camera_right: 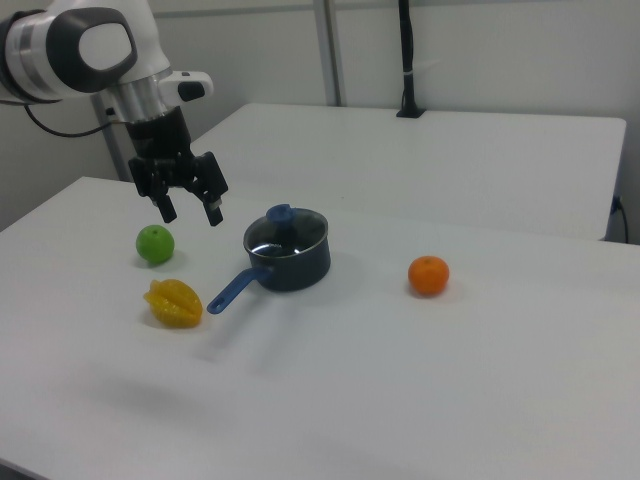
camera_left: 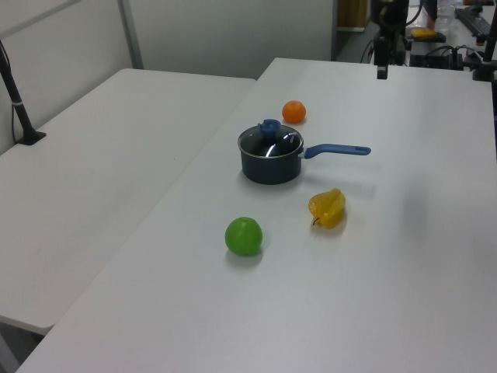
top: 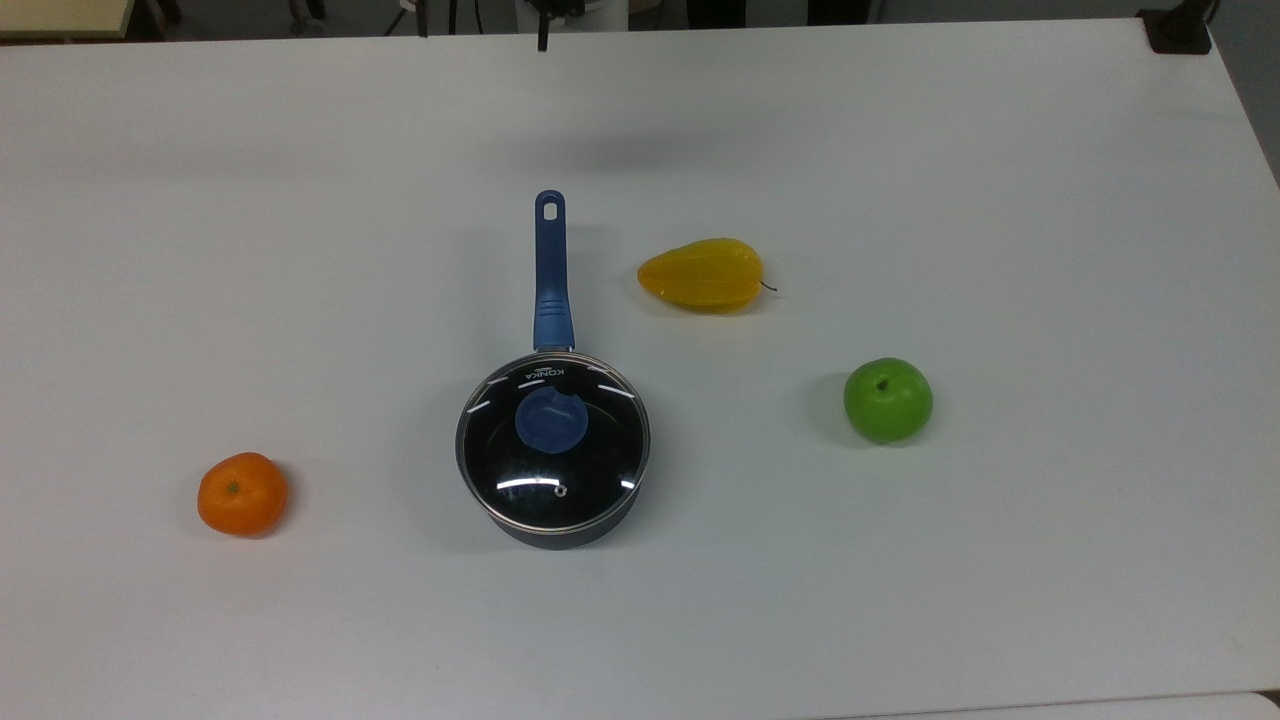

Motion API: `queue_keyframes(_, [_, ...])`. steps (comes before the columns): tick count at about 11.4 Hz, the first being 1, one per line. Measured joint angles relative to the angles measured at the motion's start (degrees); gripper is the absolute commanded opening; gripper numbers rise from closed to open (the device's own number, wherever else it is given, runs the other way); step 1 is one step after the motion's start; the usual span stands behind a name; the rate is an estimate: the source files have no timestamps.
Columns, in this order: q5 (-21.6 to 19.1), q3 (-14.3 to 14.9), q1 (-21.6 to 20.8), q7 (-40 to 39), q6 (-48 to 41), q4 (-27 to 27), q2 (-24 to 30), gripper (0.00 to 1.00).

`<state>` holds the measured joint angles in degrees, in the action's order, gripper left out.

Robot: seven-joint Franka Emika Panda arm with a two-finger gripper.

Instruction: Open lid

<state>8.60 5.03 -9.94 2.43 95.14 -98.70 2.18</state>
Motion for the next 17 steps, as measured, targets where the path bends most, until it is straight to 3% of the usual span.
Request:
queue_keyframes(9, [-0.85, 0.24, 1.38, -0.01, 0.44, 0.88, 0.15, 1.0])
queue_keyframes(13, [-4.92, 0.28, 3.1, 0.05, 3.31, 11.32, -8.72, 1.0])
queue_keyframes(17, [-6.04, 0.1, 3.51, 8.18, 21.57, 14.54, -18.14, 1.0])
